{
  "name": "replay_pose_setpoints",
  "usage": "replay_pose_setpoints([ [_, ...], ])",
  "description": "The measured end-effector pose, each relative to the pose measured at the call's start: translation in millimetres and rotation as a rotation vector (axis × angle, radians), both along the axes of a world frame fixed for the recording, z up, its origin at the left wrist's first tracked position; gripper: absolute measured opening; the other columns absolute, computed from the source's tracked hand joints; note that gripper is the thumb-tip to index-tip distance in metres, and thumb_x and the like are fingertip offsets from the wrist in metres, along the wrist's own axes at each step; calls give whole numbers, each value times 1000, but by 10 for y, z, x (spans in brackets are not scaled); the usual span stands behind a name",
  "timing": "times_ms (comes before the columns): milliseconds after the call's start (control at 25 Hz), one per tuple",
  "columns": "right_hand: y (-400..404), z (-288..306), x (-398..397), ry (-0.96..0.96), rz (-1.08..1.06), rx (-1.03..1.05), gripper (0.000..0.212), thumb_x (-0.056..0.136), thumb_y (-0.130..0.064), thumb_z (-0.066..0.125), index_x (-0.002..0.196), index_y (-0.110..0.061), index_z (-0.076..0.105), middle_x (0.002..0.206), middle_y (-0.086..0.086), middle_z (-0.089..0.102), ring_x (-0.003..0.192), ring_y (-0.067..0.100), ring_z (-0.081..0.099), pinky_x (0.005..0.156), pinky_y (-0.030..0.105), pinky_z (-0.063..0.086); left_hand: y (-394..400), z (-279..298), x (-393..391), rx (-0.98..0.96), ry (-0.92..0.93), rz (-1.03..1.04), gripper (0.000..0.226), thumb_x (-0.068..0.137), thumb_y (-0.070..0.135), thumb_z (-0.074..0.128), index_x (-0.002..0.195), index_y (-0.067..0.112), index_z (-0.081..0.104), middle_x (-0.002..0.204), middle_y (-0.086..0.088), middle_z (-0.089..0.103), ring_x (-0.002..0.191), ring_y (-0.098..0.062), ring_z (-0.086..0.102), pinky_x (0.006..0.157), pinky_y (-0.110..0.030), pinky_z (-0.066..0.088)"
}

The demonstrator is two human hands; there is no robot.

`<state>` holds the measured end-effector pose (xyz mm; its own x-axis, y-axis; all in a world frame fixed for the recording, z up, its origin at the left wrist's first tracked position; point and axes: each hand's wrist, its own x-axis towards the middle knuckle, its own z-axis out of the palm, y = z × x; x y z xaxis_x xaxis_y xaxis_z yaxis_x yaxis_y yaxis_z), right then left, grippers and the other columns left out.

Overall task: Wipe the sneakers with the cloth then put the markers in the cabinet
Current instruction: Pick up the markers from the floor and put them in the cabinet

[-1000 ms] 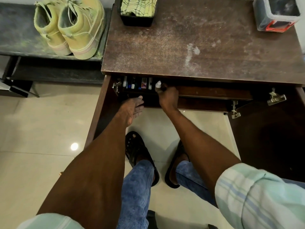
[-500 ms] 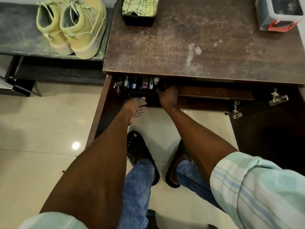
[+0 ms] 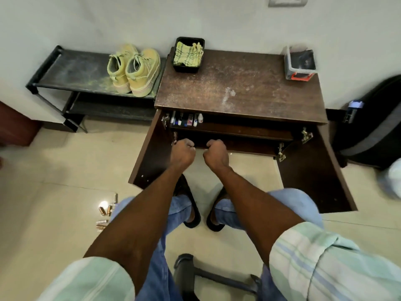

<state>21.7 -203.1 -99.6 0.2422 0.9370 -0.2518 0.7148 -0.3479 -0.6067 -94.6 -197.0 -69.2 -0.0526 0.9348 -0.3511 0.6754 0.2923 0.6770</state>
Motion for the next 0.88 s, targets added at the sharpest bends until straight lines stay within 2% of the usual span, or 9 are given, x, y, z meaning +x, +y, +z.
replay_pose_setpoints([
  [120,-477,457,-31,-24,89,31,17,79,-1,53,90,-4,65,96,14,62,87,30,61,68,30,47,-591,328,-113,18,13,45,18,85,9,53,96,16,66,100,-3,65,93,-17,59,78,-26,45],
  [280,-1062,893,-189,1,212,62,8,76,-2,51,73,-8,50,77,12,52,75,28,50,61,30,38,-1245,671,-297,46,50,113,11,84,13,56,87,10,67,95,-9,69,92,-26,63,79,-31,48],
  [480,-1409,1010,-663,13,329,42,9,78,-6,54,78,-9,62,91,18,67,85,35,63,66,31,46,-1690,633,-723,-60,75,235,23,81,14,54,92,3,71,96,-17,71,92,-35,67,80,-40,57],
  [560,-1498,942,-953,-19,424,0,12,81,-9,55,84,-6,66,92,17,68,85,34,64,64,29,43,-1861,527,-1045,-114,33,292,27,76,20,57,89,1,70,90,-21,71,84,-36,69,75,-45,59],
  [640,-1544,821,-1308,-24,526,-68,12,81,-8,58,86,-4,68,89,15,69,83,32,66,63,29,47,-2042,430,-1401,-170,-11,368,24,75,15,63,85,-6,69,83,-26,70,76,-38,70,69,-49,59],
  [720,-1559,699,-1627,-48,630,-106,13,82,-7,57,87,-2,68,89,14,69,84,30,67,67,30,51,-2202,389,-1720,-234,-15,437,18,78,8,61,86,-7,67,83,-25,70,72,-36,71,64,-43,59],
  [800,-1578,526,-1976,-74,719,-127,15,86,-10,57,90,-1,67,94,13,68,90,28,65,70,26,47,-2315,282,-2058,-301,-5,499,14,79,7,58,91,1,64,81,-20,70,64,-28,68,53,-31,54],
  [880,-1584,278,-2263,-88,771,-190,12,85,-12,58,86,-3,66,96,12,67,91,28,64,67,23,41,-2392,132,-2366,-377,-23,552,17,80,8,57,95,5,61,81,-17,68,61,-25,64,50,-26,49],
])
